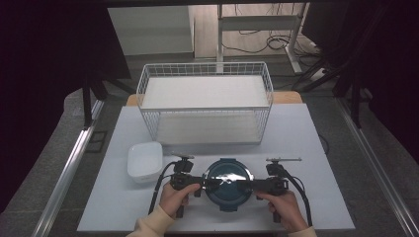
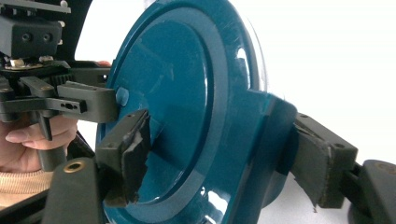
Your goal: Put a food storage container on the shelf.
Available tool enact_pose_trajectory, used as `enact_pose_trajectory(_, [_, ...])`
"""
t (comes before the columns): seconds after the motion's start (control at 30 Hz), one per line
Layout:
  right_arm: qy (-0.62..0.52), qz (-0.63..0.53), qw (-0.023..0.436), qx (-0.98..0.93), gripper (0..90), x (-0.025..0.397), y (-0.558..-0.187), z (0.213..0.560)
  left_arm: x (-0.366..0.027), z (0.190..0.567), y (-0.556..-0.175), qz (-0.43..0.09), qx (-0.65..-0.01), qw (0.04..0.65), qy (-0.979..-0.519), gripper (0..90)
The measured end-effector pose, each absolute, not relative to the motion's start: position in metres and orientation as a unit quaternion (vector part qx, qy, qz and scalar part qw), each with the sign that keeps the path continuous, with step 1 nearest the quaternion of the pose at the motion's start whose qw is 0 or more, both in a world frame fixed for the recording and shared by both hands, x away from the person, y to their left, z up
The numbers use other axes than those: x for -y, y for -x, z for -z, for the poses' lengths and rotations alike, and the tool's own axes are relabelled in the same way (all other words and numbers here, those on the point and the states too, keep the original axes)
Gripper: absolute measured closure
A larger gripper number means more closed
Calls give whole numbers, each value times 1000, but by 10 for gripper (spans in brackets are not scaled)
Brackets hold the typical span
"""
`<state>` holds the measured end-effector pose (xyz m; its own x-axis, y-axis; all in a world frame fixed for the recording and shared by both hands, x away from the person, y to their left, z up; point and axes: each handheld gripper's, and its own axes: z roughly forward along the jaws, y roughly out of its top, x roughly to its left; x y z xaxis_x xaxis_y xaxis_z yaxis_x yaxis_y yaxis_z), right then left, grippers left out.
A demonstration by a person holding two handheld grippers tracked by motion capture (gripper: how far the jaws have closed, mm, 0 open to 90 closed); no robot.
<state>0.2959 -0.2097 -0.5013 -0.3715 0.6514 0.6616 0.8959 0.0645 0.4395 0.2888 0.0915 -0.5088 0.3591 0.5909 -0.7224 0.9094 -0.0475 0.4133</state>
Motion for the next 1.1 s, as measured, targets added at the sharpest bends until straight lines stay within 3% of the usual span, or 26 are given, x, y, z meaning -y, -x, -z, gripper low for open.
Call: enact_pose_trajectory(1.1, [539,451,111,703,355,214,-287,488,-94,497,-281,162,-533,449,-699,363])
